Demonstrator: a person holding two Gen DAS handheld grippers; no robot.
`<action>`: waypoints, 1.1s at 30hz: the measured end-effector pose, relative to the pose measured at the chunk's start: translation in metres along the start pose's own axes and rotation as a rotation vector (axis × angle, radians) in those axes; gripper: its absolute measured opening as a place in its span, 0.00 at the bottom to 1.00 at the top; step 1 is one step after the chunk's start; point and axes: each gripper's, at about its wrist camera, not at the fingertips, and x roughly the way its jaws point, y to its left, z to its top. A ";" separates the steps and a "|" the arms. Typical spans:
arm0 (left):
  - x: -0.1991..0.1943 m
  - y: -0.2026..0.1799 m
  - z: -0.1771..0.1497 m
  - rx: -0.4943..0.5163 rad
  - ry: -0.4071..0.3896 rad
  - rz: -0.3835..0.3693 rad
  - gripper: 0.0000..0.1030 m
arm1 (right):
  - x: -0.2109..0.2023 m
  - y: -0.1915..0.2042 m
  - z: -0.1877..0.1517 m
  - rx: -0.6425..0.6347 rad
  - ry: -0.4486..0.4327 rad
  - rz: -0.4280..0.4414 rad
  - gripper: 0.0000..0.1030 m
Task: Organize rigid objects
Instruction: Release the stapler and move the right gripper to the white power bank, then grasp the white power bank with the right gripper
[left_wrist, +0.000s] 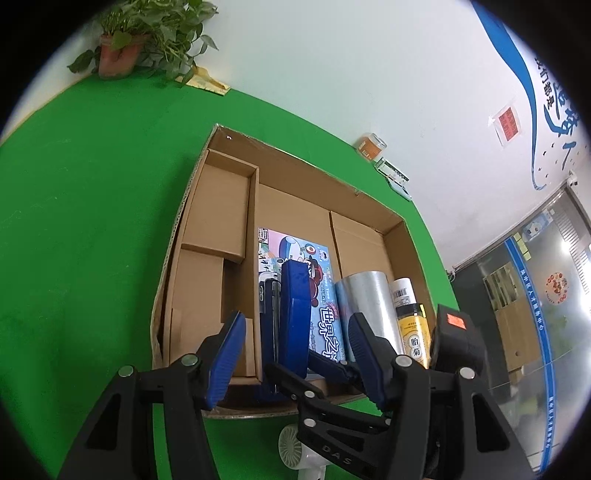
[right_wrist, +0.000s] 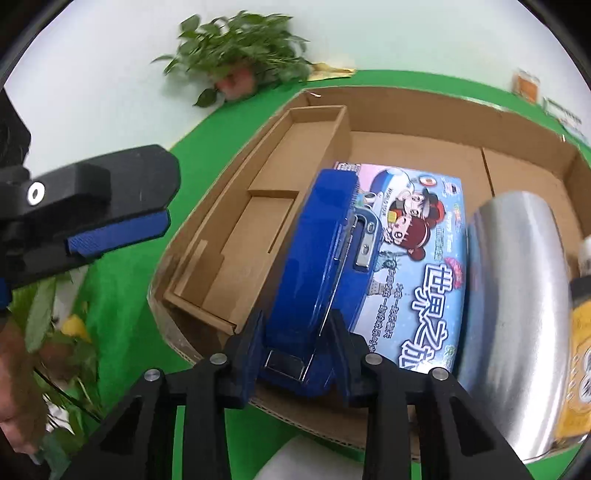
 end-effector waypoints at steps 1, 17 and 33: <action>-0.002 -0.002 -0.002 0.003 -0.009 0.006 0.54 | -0.001 -0.001 0.000 -0.002 -0.001 0.002 0.33; -0.084 -0.071 -0.114 0.259 -0.418 0.275 1.00 | -0.204 -0.050 -0.174 0.030 -0.394 -0.158 0.99; -0.054 -0.088 -0.233 0.181 0.003 0.092 1.00 | -0.175 -0.079 -0.312 0.090 -0.076 -0.005 0.99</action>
